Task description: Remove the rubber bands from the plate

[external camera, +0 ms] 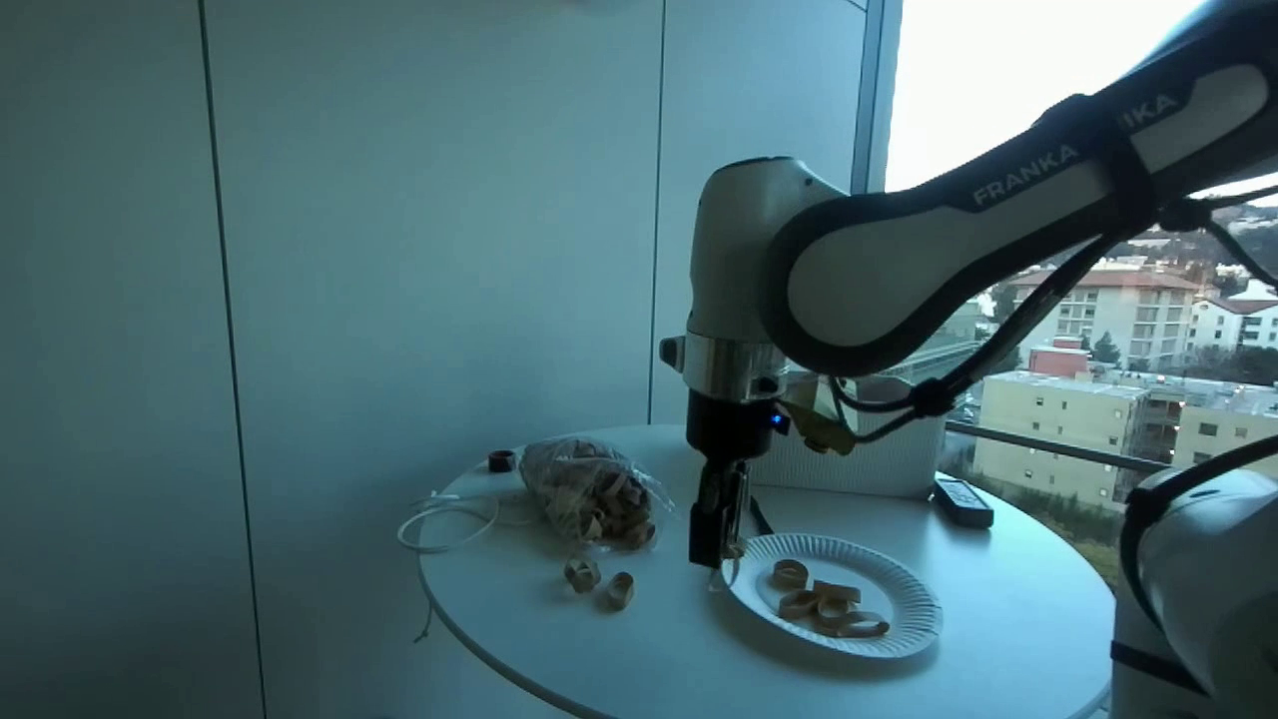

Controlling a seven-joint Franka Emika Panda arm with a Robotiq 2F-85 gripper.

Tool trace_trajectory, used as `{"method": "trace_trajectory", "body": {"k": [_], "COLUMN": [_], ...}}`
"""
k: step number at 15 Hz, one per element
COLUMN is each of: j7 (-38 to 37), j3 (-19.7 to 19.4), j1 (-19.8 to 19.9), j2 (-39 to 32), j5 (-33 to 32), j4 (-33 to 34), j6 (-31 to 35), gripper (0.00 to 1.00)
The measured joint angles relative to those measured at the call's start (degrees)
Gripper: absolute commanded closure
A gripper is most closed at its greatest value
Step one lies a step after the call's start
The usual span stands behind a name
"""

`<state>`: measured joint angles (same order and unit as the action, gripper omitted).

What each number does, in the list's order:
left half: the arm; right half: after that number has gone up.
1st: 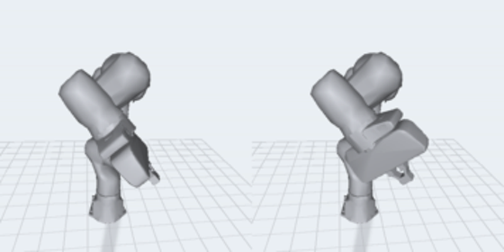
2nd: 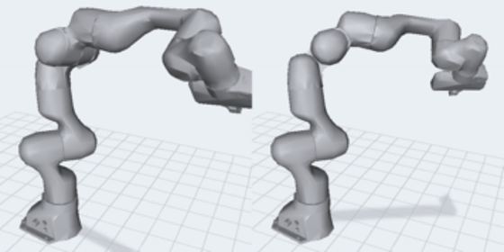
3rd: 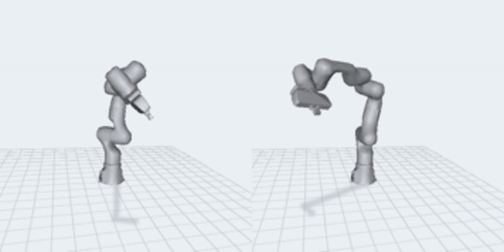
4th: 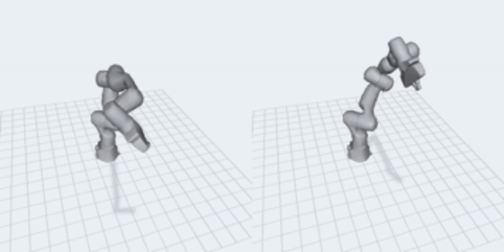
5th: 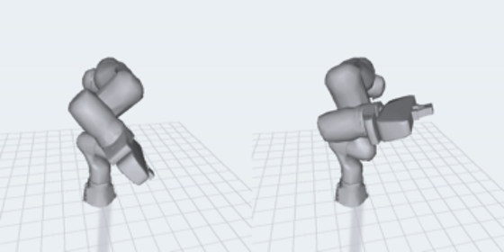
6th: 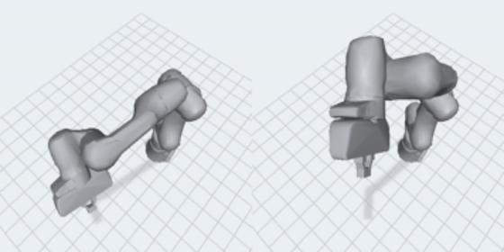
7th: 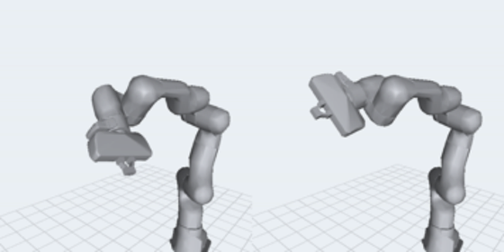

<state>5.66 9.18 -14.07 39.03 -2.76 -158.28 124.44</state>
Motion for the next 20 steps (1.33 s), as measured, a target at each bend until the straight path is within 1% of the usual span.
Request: {"method": "trace_trajectory", "body": {"k": [2,4,5,6,8,10,11,12,14,15,16,18,20], "j7": [-0.79,-2.85,-4.44,-6.06,-8.68,-10.01,-10.12,-10.13,-9.45,-8.82,-8.39,-8.2,-9.06], "j3": [1.94,3.66,4.67,5.68,7.14,7.59,7.59,7.54,6.76,6.19,5.69,4.92,4.01], "j1": [0.03,1.03,2.22,3.64,5.9,6.78,6.79,6.63,5.09,3.93,2.77,1.03,0.71], "j2": [-3.26,-6.88,-8.62,-10.22,-12.78,-14.17,-14.41,-14.38,-13.45,-12.46,-10.96,-6.75,-1.7], "j5": [-1.53,-5.44,-8.32,-11.13,-14.98,-16.66,-16.68,-16.51,-14.38,-12.92,-11.56,-9.24,-6.29], "j4": [-0.25,-0.4,-0.43,-0.44,-0.43,-0.41,-0.4,-0.35,-0.04,0.19,0.5,1.09,1.3], "j6": [6.46,13.0,16.14,18.69,21.17,21.44,21.3,21.11,20.75,20.55,20.14,17.46,10.33], "gripper": [1.0,1.0,0.75,0.75,0.6,0.45,0.38,0.29,0.16,0.08,0.02,0.0,0.0]}}
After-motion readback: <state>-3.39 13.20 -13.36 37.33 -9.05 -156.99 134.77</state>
